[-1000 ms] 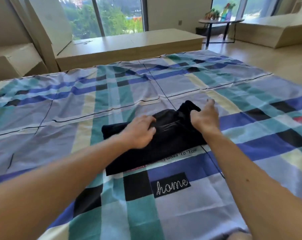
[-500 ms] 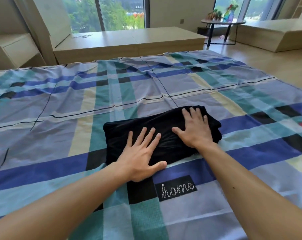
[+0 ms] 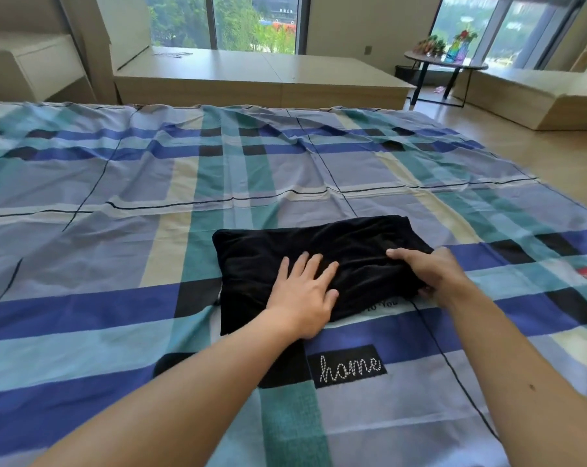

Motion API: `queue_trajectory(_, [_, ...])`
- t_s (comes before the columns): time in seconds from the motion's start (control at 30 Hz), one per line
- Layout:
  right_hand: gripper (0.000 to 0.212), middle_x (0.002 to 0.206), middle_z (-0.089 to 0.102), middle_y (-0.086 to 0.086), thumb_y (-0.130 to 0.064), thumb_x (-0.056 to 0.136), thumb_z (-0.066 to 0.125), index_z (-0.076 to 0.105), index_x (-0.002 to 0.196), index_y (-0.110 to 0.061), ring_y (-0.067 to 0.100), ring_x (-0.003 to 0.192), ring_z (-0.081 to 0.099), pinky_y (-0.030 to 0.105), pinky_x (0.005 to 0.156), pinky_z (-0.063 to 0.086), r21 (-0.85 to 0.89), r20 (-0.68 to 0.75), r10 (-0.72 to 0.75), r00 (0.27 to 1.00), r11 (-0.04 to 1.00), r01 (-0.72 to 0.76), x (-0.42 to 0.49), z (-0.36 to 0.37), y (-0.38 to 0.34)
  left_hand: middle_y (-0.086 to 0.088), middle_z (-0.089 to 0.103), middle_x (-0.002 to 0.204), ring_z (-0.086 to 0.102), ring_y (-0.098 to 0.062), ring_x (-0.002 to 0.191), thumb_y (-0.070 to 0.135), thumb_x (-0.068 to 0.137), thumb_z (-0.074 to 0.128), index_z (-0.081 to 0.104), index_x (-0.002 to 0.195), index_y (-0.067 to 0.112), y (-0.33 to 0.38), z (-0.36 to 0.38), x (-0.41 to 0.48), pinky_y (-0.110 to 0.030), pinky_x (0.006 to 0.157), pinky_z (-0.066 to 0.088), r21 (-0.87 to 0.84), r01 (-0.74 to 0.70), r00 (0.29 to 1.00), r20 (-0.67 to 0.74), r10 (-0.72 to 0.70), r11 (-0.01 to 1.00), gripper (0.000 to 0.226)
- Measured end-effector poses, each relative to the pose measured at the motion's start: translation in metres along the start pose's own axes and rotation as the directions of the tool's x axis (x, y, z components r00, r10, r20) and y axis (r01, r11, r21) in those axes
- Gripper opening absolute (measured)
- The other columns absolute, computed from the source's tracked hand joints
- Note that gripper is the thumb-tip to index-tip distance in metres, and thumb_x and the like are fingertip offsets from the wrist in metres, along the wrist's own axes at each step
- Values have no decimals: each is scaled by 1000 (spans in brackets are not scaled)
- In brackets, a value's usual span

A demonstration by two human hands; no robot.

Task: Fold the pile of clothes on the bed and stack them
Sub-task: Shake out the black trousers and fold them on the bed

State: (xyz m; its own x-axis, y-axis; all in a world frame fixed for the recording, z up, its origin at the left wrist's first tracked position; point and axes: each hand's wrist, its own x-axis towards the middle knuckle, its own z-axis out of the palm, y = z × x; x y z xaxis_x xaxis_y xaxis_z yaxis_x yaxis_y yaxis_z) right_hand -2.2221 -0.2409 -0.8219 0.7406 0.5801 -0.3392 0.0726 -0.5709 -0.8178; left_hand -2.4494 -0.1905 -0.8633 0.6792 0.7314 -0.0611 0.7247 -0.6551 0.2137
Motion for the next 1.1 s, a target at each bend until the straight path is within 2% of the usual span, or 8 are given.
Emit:
queue_trajectory(0.2, [86, 112, 68, 8, -34, 48, 94, 56, 122, -10, 30, 99, 68, 49, 91, 57, 129, -141, -200, 969, 967, 219, -32, 11, -31, -4, 10, 167, -4, -21, 154, 41, 105, 32, 18, 158, 24, 0, -27, -14, -53, 122, -10, -134, -51, 998, 31, 56, 990, 58])
queue_trajectory(0.33, [89, 111, 62, 1, -32, 67, 87, 38, 140, -25, 30, 111, 62, 44, 95, 51, -165, -151, -584, 798, 811, 562, -92, 37, -78, 2, 63, 127, 53, -11, 123, 21, 100, 49, 66, 125, 19, -18, -60, -45, -24, 111, 33, -620, -27, 928, -307, -211, 784, 30])
queue_trajectory(0.47, [97, 118, 63, 3, -34, 72, 81, 23, 149, -30, 29, 112, 58, 41, 85, 49, -363, 158, -811, 563, 483, 797, -150, 91, -84, 1, 64, 96, 59, -18, 93, 20, 102, 46, 63, 104, 16, -63, -97, -57, -26, 76, 39, -867, 40, 629, -364, -687, 496, 17])
queue_trajectory(0.57, [109, 140, 54, 6, -40, 73, 80, 12, 158, -30, 26, 129, 50, 43, 104, 46, -226, 619, -636, 460, 417, 880, -163, 124, -67, 0, 55, 107, 53, -18, 98, 17, 101, 44, 54, 104, 21, -85, -107, -61, -33, 85, 42, -806, -23, 499, -523, -691, 592, 11])
queue_trajectory(0.7, [55, 121, 67, 4, -18, 79, 68, 59, 134, -19, 20, 109, 64, 40, 98, 51, -59, 692, -618, 374, 467, 882, -157, 125, -61, 3, 58, 114, 55, -16, 113, 19, 96, 43, 61, 106, 26, -87, -105, -47, -31, 99, 41, -534, -155, 710, -645, -282, 831, 22])
queue_trajectory(0.83, [18, 77, 74, -2, -18, 73, 52, 69, 75, -23, 18, 79, 70, 44, 82, 56, -17, 284, -736, 614, 637, 771, -128, 95, -72, 3, 57, 134, 50, -16, 126, 32, 100, 38, 62, 127, 24, -85, -91, -19, -34, 110, 35, -307, -218, 915, -396, 84, 926, 37])
queue_trajectory(0.97, [28, 127, 64, -4, -17, 97, 52, 63, 121, -25, 16, 121, 56, 26, 102, 40, -148, 109, -761, 639, 623, 768, -108, 86, -63, 6, 19, 165, 10, -15, 153, 60, 96, 32, 24, 156, 31, -92, -55, -20, -42, 124, 6, 25, -71, 993, -98, 73, 997, 67])
queue_trajectory(1.1, [67, 168, 1, -1, -42, 103, 45, 12, 160, -30, 18, 155, -1, 35, 124, 3, -315, 516, -584, 627, 551, 773, -88, 120, -35, 11, -3, 167, -12, -9, 153, 85, 70, 17, 4, 159, 35, -104, -43, -32, -50, 122, -11, 13, -8, 1000, -24, 8, 1000, 103])
